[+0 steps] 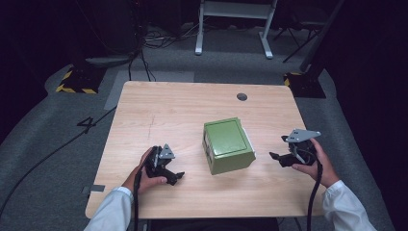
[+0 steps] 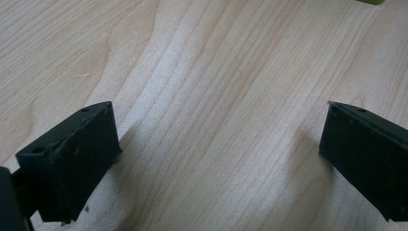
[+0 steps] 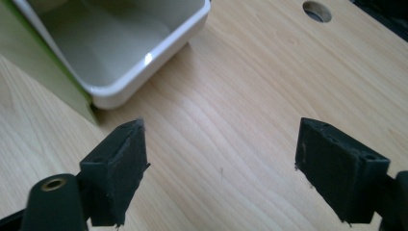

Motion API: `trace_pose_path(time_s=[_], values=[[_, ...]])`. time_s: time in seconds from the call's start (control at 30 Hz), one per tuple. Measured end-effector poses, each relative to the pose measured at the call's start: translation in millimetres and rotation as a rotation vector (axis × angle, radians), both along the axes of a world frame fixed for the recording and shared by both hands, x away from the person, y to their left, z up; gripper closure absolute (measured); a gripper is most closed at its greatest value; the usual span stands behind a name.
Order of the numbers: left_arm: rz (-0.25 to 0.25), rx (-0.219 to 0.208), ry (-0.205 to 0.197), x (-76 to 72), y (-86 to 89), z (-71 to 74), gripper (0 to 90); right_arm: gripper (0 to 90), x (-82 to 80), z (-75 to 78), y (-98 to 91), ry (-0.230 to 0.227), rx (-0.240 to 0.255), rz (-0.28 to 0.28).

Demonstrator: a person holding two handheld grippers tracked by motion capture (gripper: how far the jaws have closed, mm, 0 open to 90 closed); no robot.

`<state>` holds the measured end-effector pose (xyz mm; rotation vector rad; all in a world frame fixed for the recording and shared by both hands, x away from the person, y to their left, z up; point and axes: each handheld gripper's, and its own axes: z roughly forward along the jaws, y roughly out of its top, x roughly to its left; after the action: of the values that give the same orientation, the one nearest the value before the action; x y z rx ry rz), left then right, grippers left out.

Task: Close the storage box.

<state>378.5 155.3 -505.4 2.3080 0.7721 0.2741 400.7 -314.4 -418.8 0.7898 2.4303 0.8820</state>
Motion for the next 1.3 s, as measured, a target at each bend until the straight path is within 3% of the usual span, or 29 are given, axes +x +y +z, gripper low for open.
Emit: trace_pose_path(time_s=[0.4,0.83,1.07,1.17,1.3], values=[[0.000,-0.001,0.001,-0.1,0.0,0.0,0.3,18.2,-16.9,-35.1,-29.5,0.056,-0.002,-0.023],[-0.002,0.000,0.001,0.1,0.1,0.0,0.3,18.4,-30.5,-69.1,-67.8,0.106,0.051,-0.147],[-0.002,0.000,0.001,0.1,0.1,0.0,0.3,17.5,-36.4,-79.0,-83.1,0.120,0.130,-0.196],[-0.002,0.000,0.001,0.1,0.1,0.0,0.3,17.2,-40.5,-84.3,-89.2,0.094,0.180,-0.208],[-0.002,0.000,0.001,0.1,0.1,0.0,0.3,16.8,-41.7,-85.0,-89.2,0.089,0.185,-0.213]])
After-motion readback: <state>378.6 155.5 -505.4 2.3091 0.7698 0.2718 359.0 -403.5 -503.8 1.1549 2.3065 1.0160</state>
